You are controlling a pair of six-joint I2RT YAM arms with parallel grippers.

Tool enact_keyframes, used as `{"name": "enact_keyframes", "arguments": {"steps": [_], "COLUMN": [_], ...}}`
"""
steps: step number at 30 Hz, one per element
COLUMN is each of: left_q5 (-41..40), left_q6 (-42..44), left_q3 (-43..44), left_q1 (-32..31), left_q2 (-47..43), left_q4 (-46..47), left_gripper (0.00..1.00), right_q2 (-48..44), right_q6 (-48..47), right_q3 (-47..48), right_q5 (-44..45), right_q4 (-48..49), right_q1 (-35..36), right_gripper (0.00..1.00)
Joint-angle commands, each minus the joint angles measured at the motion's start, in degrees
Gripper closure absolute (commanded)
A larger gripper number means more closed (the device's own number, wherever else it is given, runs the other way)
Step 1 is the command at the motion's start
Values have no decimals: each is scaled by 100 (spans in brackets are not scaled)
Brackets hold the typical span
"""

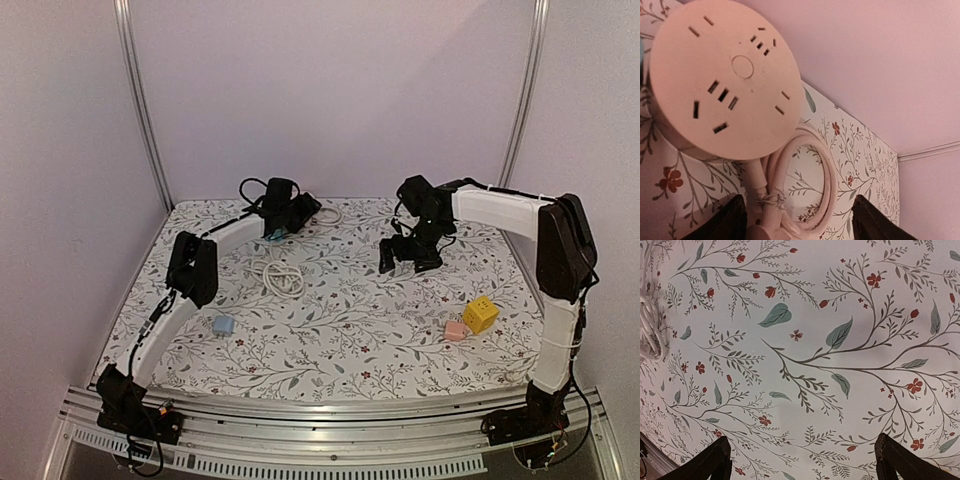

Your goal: Insert the plug

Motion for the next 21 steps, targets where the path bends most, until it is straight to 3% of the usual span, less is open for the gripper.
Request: {"name": "enact_keyframes", "arguments": {"steps": [1, 4, 10, 18, 21], "left_q5": [-3, 177, 316, 354, 129], "left_q6": [-436, -824, -610, 396, 828], "left_q3": [72, 164, 165, -53, -124], "left_q1": [30, 63, 17, -176, -236], "left_q2": [333, 532, 454, -13, -204], "left_q4": [346, 511, 265, -940, -1385], "left_gripper": [27, 36, 56, 63, 70], "right_q2": [142, 166, 143, 137, 129], "right_q6": [-77, -99, -93, -26, 0], "right_q3": [135, 147, 125, 147, 138], "right_q5": [-31, -32, -2, -5, -21], "right_q4": [-87, -109, -150, -181, -174], "right_q1": [-119, -159, -206, -206, -205], "right_gripper": [1, 1, 1, 1, 1]}}
